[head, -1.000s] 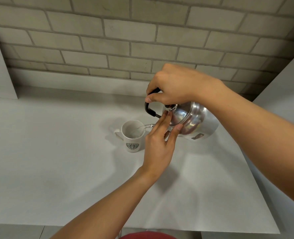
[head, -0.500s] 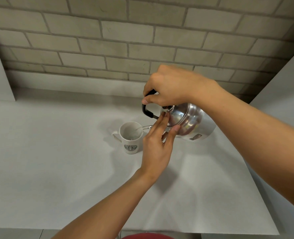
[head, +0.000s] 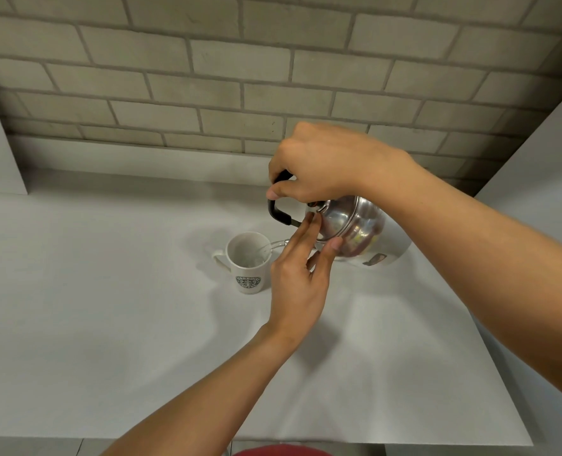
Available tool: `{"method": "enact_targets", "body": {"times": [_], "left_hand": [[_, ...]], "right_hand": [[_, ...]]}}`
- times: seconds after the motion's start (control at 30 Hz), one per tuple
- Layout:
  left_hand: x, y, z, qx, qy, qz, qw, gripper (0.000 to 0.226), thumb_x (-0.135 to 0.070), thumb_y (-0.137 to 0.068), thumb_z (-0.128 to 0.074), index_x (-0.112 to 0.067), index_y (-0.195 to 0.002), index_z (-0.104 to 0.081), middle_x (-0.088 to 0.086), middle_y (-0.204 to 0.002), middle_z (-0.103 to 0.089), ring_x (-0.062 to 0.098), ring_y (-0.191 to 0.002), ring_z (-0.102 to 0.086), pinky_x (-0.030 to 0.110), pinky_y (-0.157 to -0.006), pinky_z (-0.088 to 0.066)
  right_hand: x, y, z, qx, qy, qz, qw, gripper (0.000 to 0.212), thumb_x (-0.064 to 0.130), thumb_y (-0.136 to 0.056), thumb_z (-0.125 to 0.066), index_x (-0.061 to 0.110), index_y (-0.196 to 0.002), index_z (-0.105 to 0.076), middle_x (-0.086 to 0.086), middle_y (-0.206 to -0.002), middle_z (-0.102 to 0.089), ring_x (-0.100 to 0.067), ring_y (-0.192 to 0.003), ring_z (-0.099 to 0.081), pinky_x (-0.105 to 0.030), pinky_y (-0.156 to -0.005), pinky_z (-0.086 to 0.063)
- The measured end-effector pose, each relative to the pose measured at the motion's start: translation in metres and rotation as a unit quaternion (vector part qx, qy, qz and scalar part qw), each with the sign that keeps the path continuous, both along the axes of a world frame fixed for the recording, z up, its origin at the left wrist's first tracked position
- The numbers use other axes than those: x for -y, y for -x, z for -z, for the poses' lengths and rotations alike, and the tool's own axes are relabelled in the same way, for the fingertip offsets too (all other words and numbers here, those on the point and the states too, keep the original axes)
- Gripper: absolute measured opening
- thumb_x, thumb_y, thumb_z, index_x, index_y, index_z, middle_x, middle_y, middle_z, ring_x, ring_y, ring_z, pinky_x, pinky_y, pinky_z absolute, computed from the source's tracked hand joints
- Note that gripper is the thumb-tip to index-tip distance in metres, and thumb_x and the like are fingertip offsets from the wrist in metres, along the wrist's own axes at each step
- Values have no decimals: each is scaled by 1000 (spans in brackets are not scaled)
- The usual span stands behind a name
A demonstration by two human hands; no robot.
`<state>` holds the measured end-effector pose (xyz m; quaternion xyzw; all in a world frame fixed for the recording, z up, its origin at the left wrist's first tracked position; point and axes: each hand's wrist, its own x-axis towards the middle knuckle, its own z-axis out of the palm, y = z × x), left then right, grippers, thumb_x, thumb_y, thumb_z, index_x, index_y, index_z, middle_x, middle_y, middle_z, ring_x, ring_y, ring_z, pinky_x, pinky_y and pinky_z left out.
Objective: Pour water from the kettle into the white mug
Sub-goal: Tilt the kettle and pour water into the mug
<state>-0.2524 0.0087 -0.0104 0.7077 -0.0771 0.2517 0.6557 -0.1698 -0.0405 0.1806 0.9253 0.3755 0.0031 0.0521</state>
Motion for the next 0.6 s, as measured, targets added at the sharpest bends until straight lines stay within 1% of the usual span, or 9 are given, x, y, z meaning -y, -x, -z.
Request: {"method": "enact_targets", "body": {"times": [0.17, 0.27, 0.37, 0.5, 0.6], "left_hand": [[0, 0, 0, -1, 18, 11, 1000, 47, -25, -101, -68, -15, -145, -56, 0, -152, -54, -8, -139, -43, 13, -94, -52], [0, 0, 0, 4, 22, 12, 1000, 47, -25, -101, -69, -15, -144, -56, -1, -151, -55, -7, -139, -44, 14, -93, -53], [0, 0, 0, 4, 32, 17, 999, 46, -24, -101, -69, -15, -144, -57, -2, -151, -55, -4, -140, -45, 15, -93, -53], [-1, 1, 0, 4, 32, 18, 999, 45, -27, -101, -68, -18, -144, -56, -2, -151, -55, -3, -141, -44, 16, -93, -54], [-1, 1, -1, 7, 34, 17, 999, 46, -27, -101, -68, -17, -143, -56, -2, -150, -55, -2, -141, -45, 15, -93, -54]], "right_hand": [[-1, 0, 0, 1, 3, 0, 1000, 33, 52, -96, -64, 23, -100, -79, 7, -69, -55, -31, -80, -65, -31, -57, -40], [-2, 0, 0, 6, 7, 0, 1000, 33, 52, -97, -63, 23, -100, -79, 5, -70, -55, -31, -81, -65, -32, -58, -43], [-3, 0, -1, 11, 14, -6, 1000, 34, 52, -97, -63, 22, -101, -79, 0, -76, -62, -31, -81, -66, -34, -61, -48], [-5, 2, -2, 12, 16, -7, 1000, 34, 52, -97, -63, 22, -100, -79, 0, -76, -64, -30, -81, -66, -32, -58, -44], [-6, 2, -2, 11, 16, -3, 1000, 34, 52, -97, -63, 22, -99, -79, 6, -70, -57, -30, -80, -66, -32, -57, -44]]}}
